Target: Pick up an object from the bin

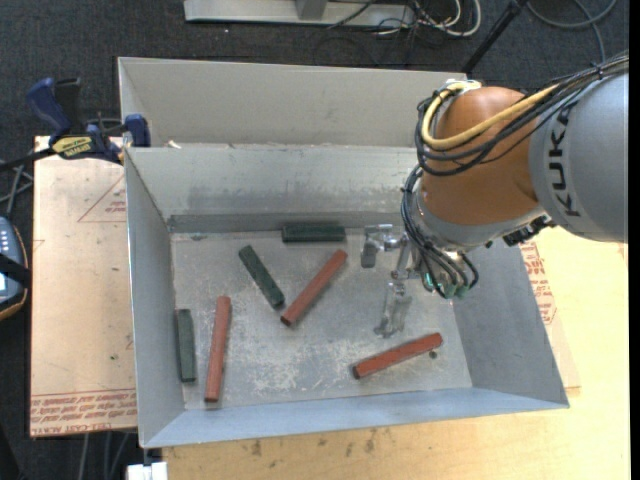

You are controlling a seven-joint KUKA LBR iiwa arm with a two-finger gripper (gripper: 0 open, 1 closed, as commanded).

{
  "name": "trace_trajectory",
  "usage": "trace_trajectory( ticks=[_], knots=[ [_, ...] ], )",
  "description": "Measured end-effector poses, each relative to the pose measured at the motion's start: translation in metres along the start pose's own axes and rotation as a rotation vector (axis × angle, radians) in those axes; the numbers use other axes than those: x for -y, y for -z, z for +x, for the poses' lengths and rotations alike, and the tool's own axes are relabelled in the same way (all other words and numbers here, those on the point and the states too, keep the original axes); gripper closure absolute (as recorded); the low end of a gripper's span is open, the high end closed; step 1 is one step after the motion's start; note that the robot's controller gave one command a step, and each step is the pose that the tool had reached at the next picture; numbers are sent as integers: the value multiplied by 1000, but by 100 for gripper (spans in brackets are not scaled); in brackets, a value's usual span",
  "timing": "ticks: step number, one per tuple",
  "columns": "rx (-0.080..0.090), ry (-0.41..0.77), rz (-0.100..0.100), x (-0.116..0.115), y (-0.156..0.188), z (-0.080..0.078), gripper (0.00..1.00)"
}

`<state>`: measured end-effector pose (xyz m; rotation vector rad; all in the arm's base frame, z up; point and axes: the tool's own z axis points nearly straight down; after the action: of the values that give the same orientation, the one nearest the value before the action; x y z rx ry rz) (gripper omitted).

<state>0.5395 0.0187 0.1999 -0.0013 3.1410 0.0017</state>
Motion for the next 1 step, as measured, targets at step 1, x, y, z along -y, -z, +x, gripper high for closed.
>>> trace_trajectory(
  ticks=[1],
  knots=[
    [5,75,0,24,-43,11,0]
  ],
)
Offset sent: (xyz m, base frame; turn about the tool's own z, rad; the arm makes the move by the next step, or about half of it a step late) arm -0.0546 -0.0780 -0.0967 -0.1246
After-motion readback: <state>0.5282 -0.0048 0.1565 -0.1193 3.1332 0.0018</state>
